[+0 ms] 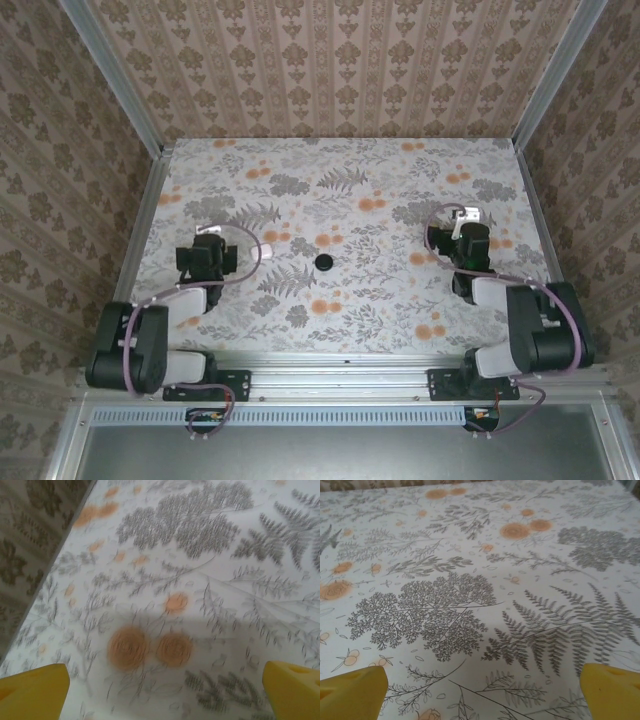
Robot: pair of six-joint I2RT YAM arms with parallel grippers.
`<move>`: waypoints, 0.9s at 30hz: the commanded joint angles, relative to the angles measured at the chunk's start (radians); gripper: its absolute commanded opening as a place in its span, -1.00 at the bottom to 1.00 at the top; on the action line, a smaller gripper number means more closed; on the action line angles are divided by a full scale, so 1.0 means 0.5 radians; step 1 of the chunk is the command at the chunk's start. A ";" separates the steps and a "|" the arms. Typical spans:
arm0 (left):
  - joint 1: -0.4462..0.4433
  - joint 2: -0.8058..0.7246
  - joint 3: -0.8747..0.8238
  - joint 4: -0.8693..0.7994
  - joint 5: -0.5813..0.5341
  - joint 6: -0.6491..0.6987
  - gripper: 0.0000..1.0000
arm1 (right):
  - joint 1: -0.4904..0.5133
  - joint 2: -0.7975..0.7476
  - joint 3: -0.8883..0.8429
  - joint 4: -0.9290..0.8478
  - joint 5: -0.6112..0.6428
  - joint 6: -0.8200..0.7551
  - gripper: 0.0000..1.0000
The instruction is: Insert wireless bluetooth earbuds into charging case
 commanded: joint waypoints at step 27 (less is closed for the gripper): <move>0.247 0.342 0.072 0.714 0.402 -0.052 1.00 | -0.029 0.132 0.044 0.255 -0.218 -0.053 1.00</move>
